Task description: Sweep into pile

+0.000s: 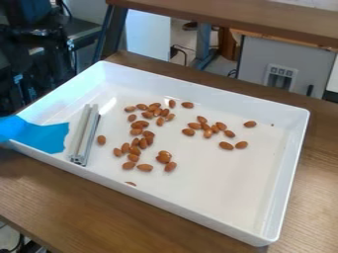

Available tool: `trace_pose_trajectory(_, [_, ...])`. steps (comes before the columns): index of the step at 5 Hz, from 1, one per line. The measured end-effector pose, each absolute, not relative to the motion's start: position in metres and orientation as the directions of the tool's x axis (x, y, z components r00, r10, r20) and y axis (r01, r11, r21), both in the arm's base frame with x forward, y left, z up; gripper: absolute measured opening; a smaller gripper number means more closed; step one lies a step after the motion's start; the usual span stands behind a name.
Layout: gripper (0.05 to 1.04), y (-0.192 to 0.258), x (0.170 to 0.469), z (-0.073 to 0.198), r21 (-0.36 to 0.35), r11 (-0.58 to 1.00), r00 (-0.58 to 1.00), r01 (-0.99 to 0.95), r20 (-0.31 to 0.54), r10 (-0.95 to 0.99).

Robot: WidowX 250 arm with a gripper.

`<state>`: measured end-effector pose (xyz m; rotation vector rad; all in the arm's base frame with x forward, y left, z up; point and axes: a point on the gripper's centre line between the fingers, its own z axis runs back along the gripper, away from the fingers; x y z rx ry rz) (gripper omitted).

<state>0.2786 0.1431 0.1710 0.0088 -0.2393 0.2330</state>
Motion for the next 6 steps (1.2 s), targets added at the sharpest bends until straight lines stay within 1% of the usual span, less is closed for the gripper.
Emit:
trace_pose_trajectory(1, [1.0, 0.143, 0.279, 0.164, -0.026, 0.972, 0.948, -0.235, 0.216, 0.235])
trace_pose_trajectory(2, [1.0, 0.126, 0.299, 0.145, -0.033, 0.95, 0.919, -0.31, 0.246, 0.308])
trace_pose_trajectory(3, [1.0, 0.116, 0.316, 0.129, -0.021, 0.921, 0.886, -0.389, 0.266, 0.38])
trace_pose_trajectory(4, [1.001, 0.113, 0.32, 0.12, -0.03, 0.901, 0.862, -0.433, 0.278, 0.424])
trace_pose_trajectory(5, [1.0, 0.11, 0.318, 0.111, -0.026, 0.9, 0.862, -0.436, 0.276, 0.425])
trace_pose_trajectory(6, [1.0, 0.106, 0.316, 0.095, 0.005, 0.906, 0.874, -0.423, 0.267, 0.407])
